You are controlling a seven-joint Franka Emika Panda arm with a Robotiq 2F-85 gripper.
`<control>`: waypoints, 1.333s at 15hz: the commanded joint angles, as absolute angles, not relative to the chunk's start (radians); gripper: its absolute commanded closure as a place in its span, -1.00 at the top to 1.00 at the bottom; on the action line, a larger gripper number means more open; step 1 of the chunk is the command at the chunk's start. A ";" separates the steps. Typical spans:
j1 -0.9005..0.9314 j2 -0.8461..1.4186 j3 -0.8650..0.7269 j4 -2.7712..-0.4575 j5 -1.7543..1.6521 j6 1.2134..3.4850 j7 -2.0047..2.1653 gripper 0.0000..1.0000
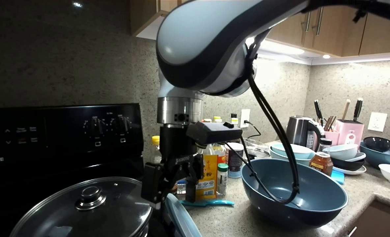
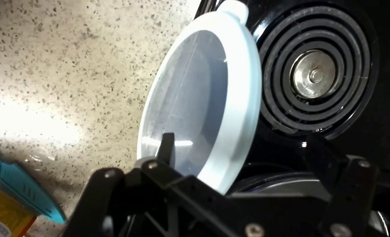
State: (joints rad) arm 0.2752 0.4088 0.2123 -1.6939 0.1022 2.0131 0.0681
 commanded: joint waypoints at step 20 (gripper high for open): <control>0.242 0.358 0.199 -1.766 0.180 2.118 0.074 -0.95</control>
